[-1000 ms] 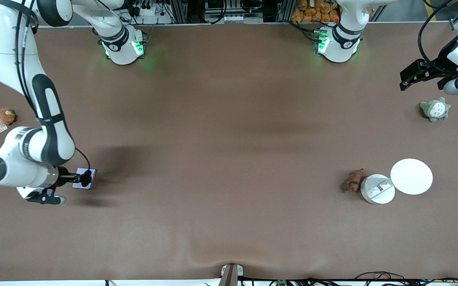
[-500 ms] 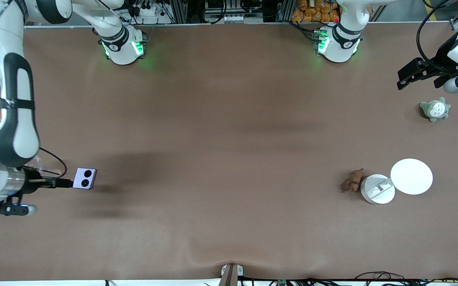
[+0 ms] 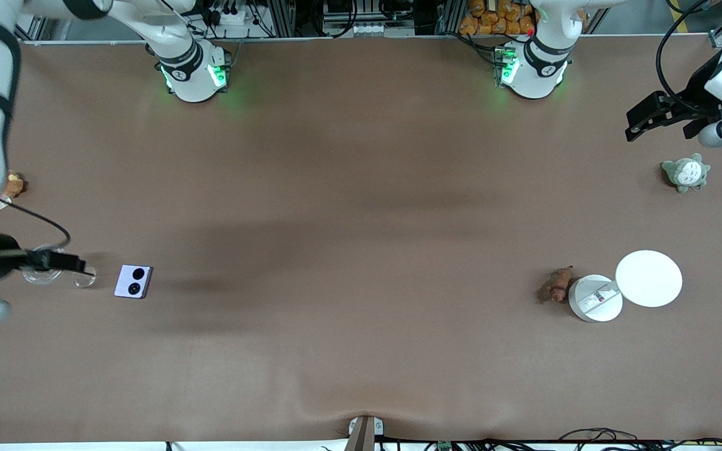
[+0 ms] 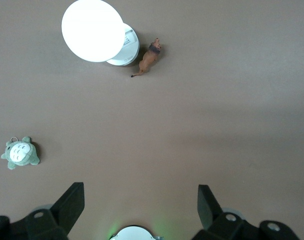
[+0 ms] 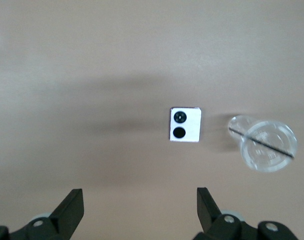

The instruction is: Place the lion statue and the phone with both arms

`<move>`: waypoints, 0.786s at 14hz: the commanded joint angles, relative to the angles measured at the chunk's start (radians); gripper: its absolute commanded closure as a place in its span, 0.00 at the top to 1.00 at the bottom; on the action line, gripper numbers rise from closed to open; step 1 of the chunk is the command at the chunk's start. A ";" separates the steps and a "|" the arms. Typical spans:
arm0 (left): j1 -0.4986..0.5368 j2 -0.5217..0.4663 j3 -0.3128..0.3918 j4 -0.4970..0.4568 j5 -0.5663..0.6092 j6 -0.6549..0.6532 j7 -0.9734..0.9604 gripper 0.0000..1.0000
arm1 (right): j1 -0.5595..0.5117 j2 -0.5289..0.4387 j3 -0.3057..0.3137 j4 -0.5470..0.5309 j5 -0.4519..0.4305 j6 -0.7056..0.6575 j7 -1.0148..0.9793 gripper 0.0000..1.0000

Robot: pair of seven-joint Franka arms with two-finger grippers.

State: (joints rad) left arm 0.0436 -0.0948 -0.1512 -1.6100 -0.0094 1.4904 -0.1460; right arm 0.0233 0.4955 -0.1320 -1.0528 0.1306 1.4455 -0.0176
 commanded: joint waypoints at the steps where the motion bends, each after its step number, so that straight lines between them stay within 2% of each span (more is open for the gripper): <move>1: 0.012 -0.013 -0.002 -0.011 -0.015 0.005 0.020 1.00 | 0.004 -0.176 0.002 -0.186 -0.038 0.006 0.007 1.00; 3: 0.010 -0.008 -0.001 -0.008 -0.011 0.007 0.022 1.00 | 0.003 -0.262 0.005 -0.266 -0.106 0.025 -0.069 1.00; 7: 0.010 0.009 -0.001 0.021 -0.011 0.007 0.048 1.00 | -0.020 -0.466 -0.001 -0.498 -0.115 0.113 -0.114 1.00; 9: 0.009 0.009 -0.002 0.019 -0.009 0.007 0.048 1.00 | -0.016 -0.537 0.002 -0.556 -0.146 0.110 -0.125 1.00; 11: 0.010 0.009 -0.001 0.022 -0.009 0.007 0.051 1.00 | -0.008 -0.548 0.005 -0.575 -0.196 0.110 -0.151 1.00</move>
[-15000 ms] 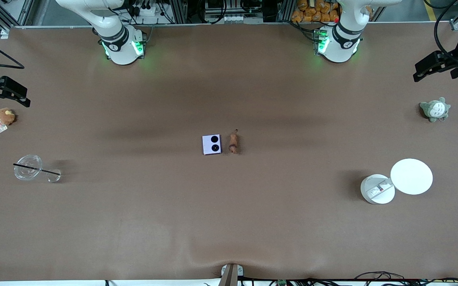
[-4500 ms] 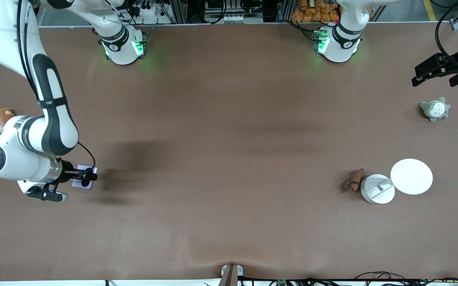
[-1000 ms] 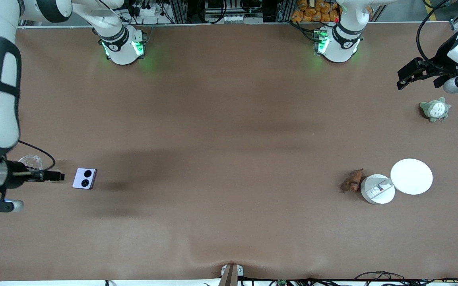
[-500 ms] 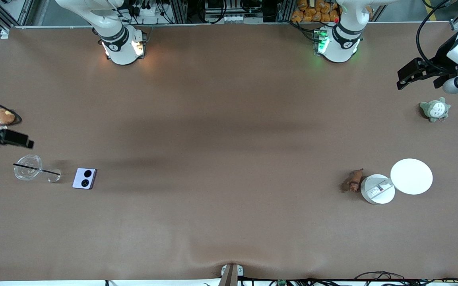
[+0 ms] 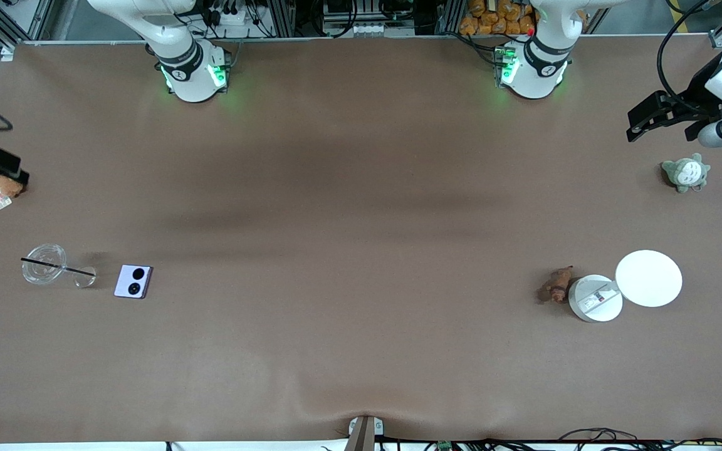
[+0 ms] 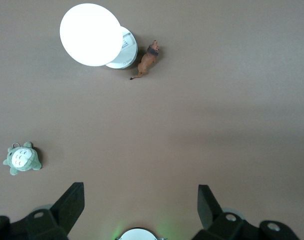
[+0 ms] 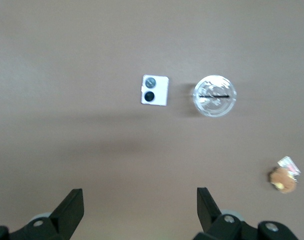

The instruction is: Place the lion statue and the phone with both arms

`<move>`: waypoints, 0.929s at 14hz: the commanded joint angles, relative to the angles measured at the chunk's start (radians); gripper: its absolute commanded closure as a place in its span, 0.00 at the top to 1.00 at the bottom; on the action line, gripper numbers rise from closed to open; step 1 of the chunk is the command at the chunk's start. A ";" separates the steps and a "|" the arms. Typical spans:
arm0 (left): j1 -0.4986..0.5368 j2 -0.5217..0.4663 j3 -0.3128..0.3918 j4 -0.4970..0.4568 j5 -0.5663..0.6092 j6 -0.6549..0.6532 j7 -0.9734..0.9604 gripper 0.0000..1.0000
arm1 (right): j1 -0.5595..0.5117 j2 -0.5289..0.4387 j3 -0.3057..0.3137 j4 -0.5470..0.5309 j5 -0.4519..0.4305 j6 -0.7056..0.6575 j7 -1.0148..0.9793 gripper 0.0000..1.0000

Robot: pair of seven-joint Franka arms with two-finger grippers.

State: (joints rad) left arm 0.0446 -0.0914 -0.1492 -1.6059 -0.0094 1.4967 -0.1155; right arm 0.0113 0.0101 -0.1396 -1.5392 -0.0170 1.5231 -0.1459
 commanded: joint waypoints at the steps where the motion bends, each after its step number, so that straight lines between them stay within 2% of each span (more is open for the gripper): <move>1: 0.009 0.006 -0.003 0.020 -0.008 0.000 0.020 1.00 | -0.004 -0.058 0.011 -0.081 -0.049 0.035 -0.030 1.00; 8: 0.009 0.006 0.000 0.037 -0.009 -0.006 0.014 1.00 | 0.001 -0.058 0.011 -0.087 -0.032 0.038 -0.046 1.00; 13: 0.011 0.006 0.002 0.037 -0.015 -0.024 0.002 1.00 | 0.004 -0.058 0.011 -0.090 0.018 0.038 -0.043 1.00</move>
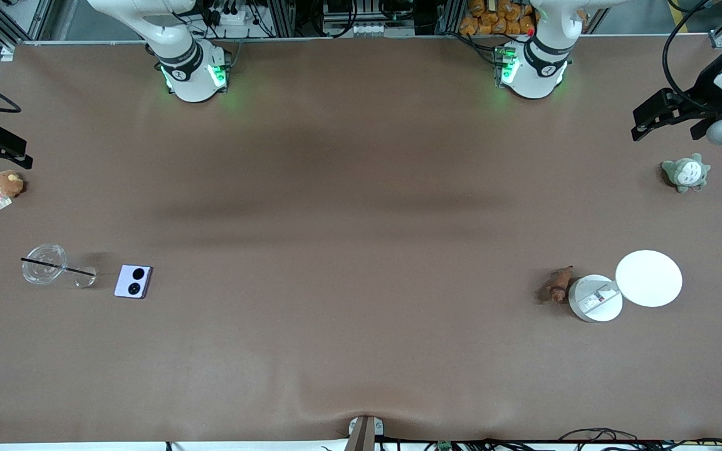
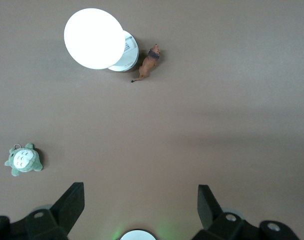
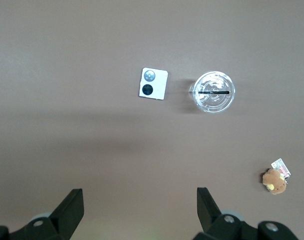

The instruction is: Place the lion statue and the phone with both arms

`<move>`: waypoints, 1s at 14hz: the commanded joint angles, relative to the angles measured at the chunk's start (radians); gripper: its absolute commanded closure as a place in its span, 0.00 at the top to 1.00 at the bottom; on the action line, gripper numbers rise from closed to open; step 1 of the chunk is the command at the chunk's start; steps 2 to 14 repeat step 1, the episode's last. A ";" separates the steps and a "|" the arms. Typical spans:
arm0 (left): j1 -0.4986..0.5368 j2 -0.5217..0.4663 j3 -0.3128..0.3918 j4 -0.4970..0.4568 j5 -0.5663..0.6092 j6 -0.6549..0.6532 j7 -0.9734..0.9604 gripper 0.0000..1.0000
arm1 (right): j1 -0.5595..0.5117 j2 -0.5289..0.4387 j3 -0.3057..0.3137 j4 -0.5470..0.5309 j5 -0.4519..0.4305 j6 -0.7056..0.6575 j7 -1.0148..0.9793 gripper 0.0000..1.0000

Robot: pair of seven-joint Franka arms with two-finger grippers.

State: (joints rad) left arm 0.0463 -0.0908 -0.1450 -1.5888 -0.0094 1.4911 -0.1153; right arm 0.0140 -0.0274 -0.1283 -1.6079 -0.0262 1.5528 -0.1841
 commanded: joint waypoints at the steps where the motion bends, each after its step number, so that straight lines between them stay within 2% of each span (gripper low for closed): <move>1: 0.009 0.005 -0.001 0.019 -0.015 -0.018 0.000 1.00 | 0.001 -0.020 -0.001 -0.021 0.032 0.007 -0.005 1.00; 14: 0.009 0.005 -0.001 0.019 -0.015 -0.018 0.000 1.00 | 0.001 -0.020 -0.001 -0.021 0.032 0.007 -0.005 1.00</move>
